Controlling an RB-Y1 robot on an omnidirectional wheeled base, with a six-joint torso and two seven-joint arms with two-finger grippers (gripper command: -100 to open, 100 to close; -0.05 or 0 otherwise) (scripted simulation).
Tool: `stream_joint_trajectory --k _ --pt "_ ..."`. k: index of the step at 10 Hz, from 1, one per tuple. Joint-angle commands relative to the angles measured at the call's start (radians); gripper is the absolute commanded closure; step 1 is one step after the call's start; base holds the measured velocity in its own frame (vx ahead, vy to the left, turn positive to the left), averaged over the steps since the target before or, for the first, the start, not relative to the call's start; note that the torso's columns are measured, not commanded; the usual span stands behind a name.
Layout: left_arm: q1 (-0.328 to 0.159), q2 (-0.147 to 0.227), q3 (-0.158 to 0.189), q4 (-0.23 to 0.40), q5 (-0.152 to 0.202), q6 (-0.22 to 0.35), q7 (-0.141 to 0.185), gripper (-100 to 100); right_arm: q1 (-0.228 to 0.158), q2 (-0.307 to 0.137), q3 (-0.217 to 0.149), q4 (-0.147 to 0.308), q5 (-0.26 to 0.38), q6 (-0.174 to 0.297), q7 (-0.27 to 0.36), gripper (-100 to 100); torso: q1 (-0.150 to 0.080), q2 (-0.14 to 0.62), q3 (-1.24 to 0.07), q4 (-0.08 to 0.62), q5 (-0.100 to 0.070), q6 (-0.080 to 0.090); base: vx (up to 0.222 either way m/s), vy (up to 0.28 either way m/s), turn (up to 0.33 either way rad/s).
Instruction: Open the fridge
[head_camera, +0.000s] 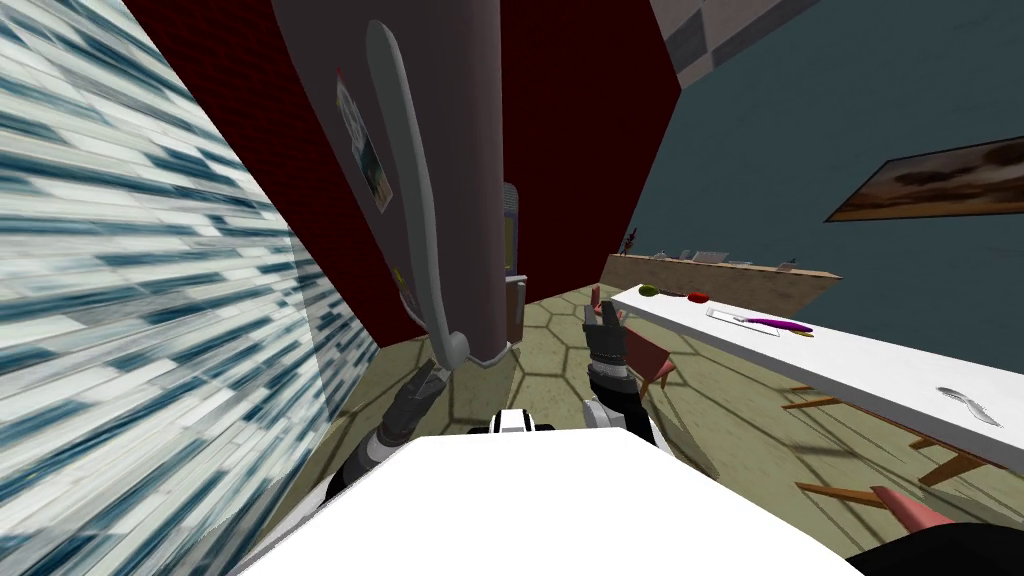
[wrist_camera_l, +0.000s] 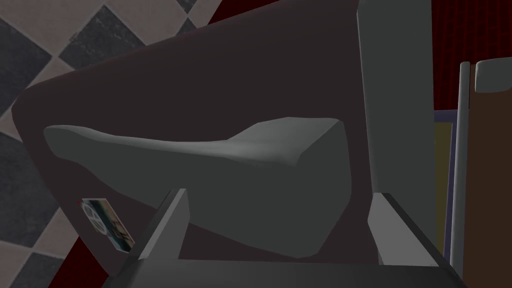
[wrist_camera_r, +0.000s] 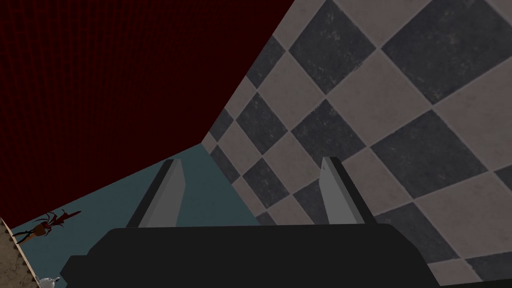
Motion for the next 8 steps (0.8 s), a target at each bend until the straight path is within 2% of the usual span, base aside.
stream_joint_trajectory --k 1,4,6,8 --pt "0.037 0.028 0.023 -0.07 0.011 0.026 0.013 -100 0.0 0.0 0.0 0.0 0.0 0.0 0.0 0 -0.009 -0.001 0.001 -0.002 -0.002 0.002 0.067 -0.064 0.055" --pt "0.078 0.061 0.043 -0.145 0.021 0.048 0.028 -100 0.0 0.0 0.0 0.0 0.0 0.0 0.0 0 0.001 0.009 0.007 0.002 0.001 0.001 0.053 -0.049 0.055" --pt "0.092 0.071 0.05 -0.17 0.025 0.055 0.033 -100 0.0 0.0 0.0 0.0 0.0 0.0 0.0 0 0.006 0.013 0.007 0.006 0.0 0.0 0.017 -0.011 0.021" --pt "0.106 0.082 0.057 -0.195 0.028 0.063 0.038 -100 0.0 0.0 0.0 0.0 0.0 0.0 0.0 0 0.001 0.014 0.006 0.008 -0.003 0.0 0.015 0.001 0.041"
